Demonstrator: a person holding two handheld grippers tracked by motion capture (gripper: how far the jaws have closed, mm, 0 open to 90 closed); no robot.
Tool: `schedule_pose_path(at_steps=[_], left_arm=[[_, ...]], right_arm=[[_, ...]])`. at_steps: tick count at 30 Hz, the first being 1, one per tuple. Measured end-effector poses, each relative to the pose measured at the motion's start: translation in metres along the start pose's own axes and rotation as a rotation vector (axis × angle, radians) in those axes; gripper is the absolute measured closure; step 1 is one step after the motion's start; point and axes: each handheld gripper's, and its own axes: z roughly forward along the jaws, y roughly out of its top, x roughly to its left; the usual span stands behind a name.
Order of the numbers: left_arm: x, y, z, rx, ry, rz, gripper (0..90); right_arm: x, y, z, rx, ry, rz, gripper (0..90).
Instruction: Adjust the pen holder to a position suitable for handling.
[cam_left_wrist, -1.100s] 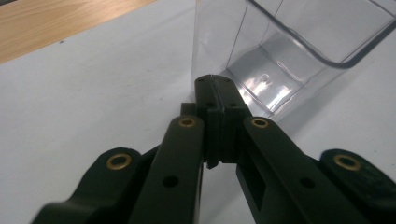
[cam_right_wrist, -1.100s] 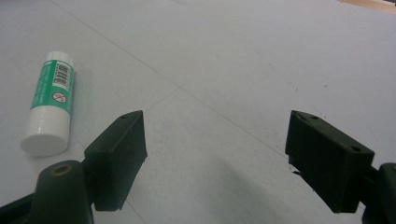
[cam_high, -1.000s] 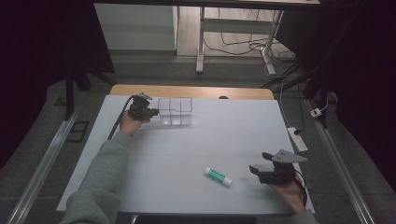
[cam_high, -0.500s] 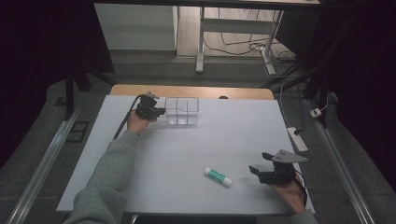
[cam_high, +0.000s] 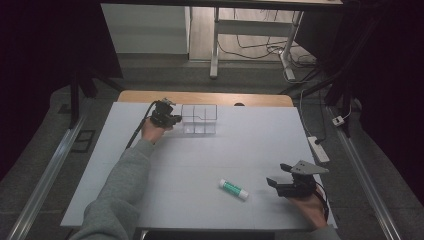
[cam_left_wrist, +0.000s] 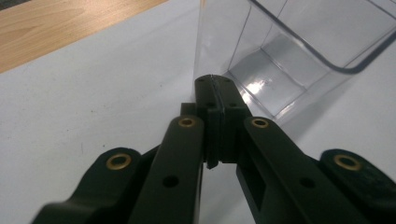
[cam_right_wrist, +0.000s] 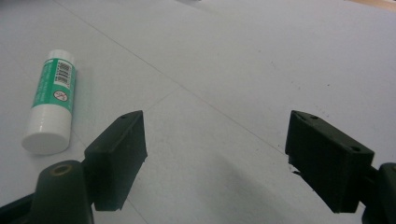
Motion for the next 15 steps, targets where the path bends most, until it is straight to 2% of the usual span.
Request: schedule_pose_path(at_steps=[15], left_arm=[[-0.0063,0.0089,0.0071,0.002,-0.008,0.007,88.7]], right_arm=[[0.0,-0.0005,0.0003,0.001,0.006,-0.001,20.4]])
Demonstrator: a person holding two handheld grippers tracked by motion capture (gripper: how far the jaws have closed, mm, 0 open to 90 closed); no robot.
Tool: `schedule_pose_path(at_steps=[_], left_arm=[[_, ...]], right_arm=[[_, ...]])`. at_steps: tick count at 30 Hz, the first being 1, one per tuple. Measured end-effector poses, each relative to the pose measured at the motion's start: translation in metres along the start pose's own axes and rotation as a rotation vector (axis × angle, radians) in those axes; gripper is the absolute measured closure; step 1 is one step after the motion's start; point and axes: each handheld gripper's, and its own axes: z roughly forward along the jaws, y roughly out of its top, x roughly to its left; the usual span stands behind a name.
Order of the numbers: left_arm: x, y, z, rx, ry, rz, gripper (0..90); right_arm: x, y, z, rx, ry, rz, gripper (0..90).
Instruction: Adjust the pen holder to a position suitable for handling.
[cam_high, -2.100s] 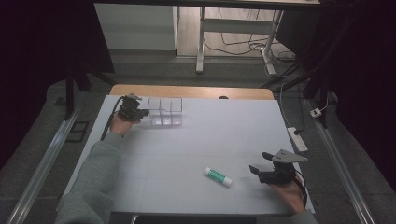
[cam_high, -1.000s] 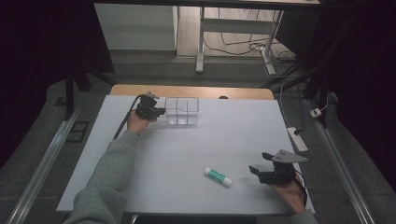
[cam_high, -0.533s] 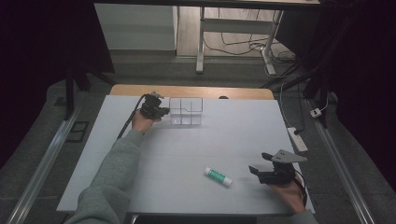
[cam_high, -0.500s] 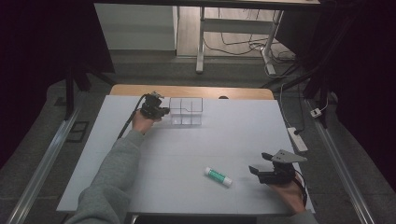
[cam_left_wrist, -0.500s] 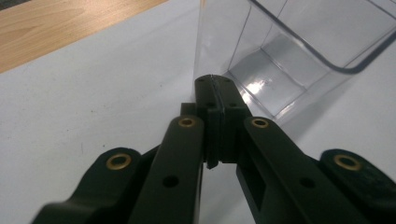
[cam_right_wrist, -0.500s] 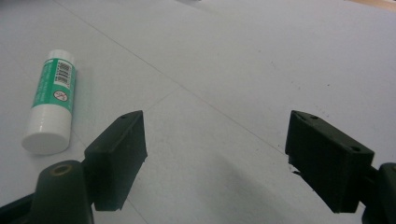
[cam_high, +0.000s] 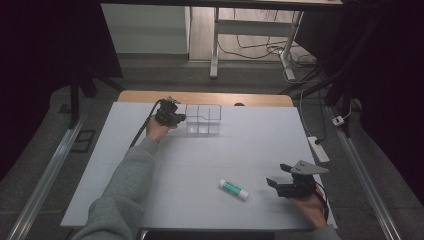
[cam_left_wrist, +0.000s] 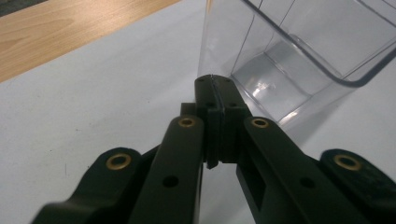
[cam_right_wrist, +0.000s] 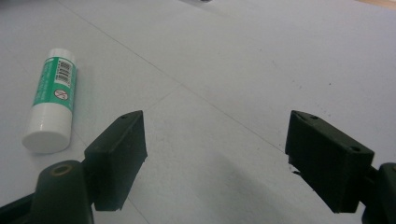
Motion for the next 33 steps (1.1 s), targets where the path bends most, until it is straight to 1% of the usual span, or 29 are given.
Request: schedule_pose_path(at_steps=[5,10,12,13,15,17,19,20,21,23,26,29,30,31,33], left_arm=[[0.0,0.0,0.0,0.001,0.004,0.001,88.7],[0.0,0.0,-0.001,0.003,-0.004,0.001,88.7],[0.0,0.0,-0.002,0.004,-0.007,0.008,88.7],[0.0,0.0,-0.004,0.006,-0.002,0.017,88.7],[0.002,-0.001,-0.008,0.004,0.006,0.023,88.7],[0.004,-0.003,-0.014,-0.004,-0.007,0.02,88.7],[0.005,-0.007,-0.021,-0.009,-0.005,0.026,88.7],[0.005,-0.009,-0.024,-0.016,-0.007,0.022,88.7],[0.005,-0.011,-0.027,-0.021,-0.008,0.019,88.7],[0.003,-0.015,-0.034,-0.026,-0.005,0.03,88.6],[0.0,-0.023,-0.047,-0.05,-0.017,0.034,87.7],[-0.004,-0.031,-0.058,-0.07,-0.032,0.04,82.5],[-0.005,-0.034,-0.062,-0.072,-0.038,0.037,78.3],[-0.007,-0.037,-0.066,-0.079,-0.038,0.035,72.3],[-0.013,-0.043,-0.074,-0.088,-0.03,0.043,59.9]], right_arm=[[0.0,0.0,0.0,0.003,-0.001,0.0,20.4],[0.0,0.0,0.0,0.002,-0.005,-0.001,20.4],[0.0,0.0,0.0,0.003,-0.003,-0.001,20.4],[0.0,0.0,0.0,0.001,-0.002,-0.001,20.4],[0.0,0.0,-0.001,-0.001,-0.003,-0.002,20.4],[0.0,0.0,-0.002,0.0,-0.006,-0.002,20.4],[0.0,0.0,-0.002,-0.004,-0.006,0.001,20.4],[0.0,0.0,-0.002,-0.004,-0.006,0.001,20.4],[0.0,-0.001,-0.002,-0.007,-0.007,0.001,20.4],[0.0,0.0,-0.002,-0.005,-0.006,-0.001,20.4],[0.0,0.0,-0.002,-0.004,-0.007,-0.002,20.5],[0.0,0.0,-0.001,-0.003,-0.007,-0.001,20.5],[0.0,0.0,-0.001,-0.003,-0.007,-0.001,20.5],[0.0,0.0,-0.001,0.001,-0.006,-0.003,20.5],[0.0,0.0,-0.001,-0.001,-0.004,-0.003,20.5]])
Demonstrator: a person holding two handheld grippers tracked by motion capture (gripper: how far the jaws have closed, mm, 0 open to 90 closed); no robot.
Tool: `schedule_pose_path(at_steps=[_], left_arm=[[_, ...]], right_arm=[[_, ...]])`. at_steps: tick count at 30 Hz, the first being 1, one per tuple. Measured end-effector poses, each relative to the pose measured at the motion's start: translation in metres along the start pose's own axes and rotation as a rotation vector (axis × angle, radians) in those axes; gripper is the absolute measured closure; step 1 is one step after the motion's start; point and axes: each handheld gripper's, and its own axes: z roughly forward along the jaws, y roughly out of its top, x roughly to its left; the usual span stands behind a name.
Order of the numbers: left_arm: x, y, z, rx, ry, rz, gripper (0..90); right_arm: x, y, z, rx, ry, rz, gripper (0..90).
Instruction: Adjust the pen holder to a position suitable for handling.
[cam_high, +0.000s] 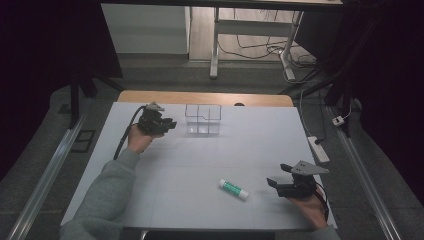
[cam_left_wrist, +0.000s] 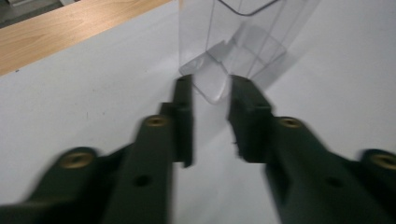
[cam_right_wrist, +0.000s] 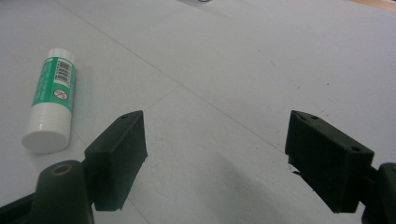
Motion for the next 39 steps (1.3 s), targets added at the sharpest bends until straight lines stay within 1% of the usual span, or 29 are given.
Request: schedule_pose_path(at_steps=[2,4,6,10,11,13,15,16,18,21,23,26,30,35,39], left_arm=[[-0.006,-0.005,-0.009,-0.016,-0.006,0.003,54.5],[-0.011,-0.011,-0.018,-0.034,-0.015,-0.004,49.3],[-0.015,-0.017,-0.026,-0.042,-0.026,-0.012,46.6],[-0.026,-0.031,-0.039,-0.055,-0.045,-0.014,43.4],[-0.029,-0.034,-0.043,-0.052,-0.046,-0.004,42.8],[-0.035,-0.042,-0.049,-0.044,-0.036,0.012,41.2],[-0.039,-0.05,-0.054,-0.04,-0.036,0.019,39.9],[-0.041,-0.053,-0.057,-0.043,-0.039,0.016,39.4],[-0.046,-0.06,-0.062,-0.047,-0.042,0.024,38.0],[-0.052,-0.07,-0.067,-0.057,-0.054,0.02,36.8],[-0.055,-0.075,-0.069,-0.05,-0.057,0.029,36.1],[-0.059,-0.083,-0.071,-0.035,-0.057,0.038,34.3],[-0.062,-0.092,-0.077,-0.041,-0.062,0.033,34.3],[-0.065,-0.102,-0.083,-0.039,-0.058,0.047,33.9],[-0.066,-0.104,-0.084,-0.039,-0.056,0.048,33.5]], right_arm=[[0.0,0.0,0.0,0.002,0.0,0.0,20.5],[0.0,0.0,0.001,0.0,0.002,0.0,20.6],[0.0,0.0,0.001,-0.001,0.004,0.0,20.5],[0.0,0.0,0.001,-0.002,0.004,-0.002,20.6],[0.0,0.0,0.001,-0.003,0.005,-0.001,20.6],[0.0,0.0,0.001,-0.001,0.005,-0.002,20.6],[0.0,0.0,0.001,0.002,0.0,-0.004,20.6],[0.0,0.0,0.001,0.004,0.002,-0.004,20.6],[0.001,0.0,-0.001,-0.005,0.001,0.0,20.6],[0.002,0.0,-0.003,-0.003,0.001,0.001,20.6],[0.002,-0.001,-0.003,0.003,-0.004,-0.001,20.6],[0.002,-0.001,-0.002,0.004,0.003,0.0,20.6],[0.001,-0.001,-0.002,0.005,0.004,0.0,20.6],[0.002,-0.001,-0.002,0.006,0.005,-0.004,20.6],[0.002,-0.001,-0.002,0.007,0.002,-0.007,20.7]])
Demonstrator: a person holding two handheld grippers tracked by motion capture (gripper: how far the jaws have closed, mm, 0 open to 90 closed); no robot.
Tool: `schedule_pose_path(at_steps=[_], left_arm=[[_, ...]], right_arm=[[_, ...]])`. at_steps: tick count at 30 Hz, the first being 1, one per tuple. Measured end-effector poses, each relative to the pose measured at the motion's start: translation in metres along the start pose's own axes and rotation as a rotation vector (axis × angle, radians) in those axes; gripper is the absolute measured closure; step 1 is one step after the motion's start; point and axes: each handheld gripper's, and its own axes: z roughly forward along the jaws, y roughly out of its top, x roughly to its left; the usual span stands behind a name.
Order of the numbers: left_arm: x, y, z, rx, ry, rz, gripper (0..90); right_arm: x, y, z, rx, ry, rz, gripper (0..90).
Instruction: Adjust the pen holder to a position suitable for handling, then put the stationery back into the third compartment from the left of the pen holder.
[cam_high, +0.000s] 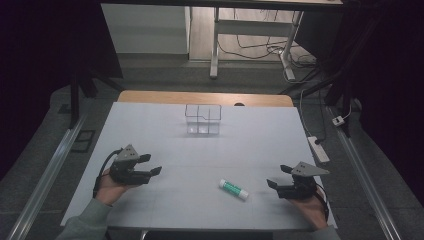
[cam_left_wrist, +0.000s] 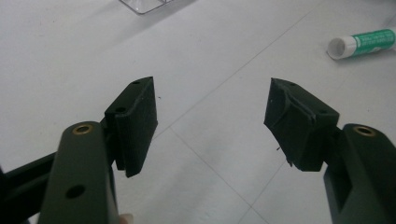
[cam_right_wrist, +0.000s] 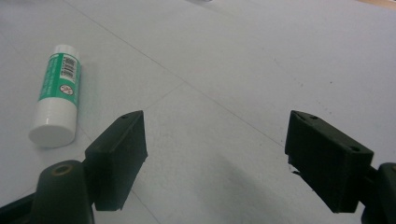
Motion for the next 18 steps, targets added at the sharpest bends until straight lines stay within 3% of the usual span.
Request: schedule_pose_path(at_steps=[8,18], left_arm=[[-0.0044,0.0003,0.0068,0.025,-0.003,0.027,32.5],[-0.0033,-0.0005,0.0097,0.037,0.003,0.03,32.1]], right_arm=[[0.0019,0.0016,0.0005,0.0,0.001,-0.007,20.8],[0.0037,0.0043,-0.0002,0.001,0.01,-0.008,21.3]])
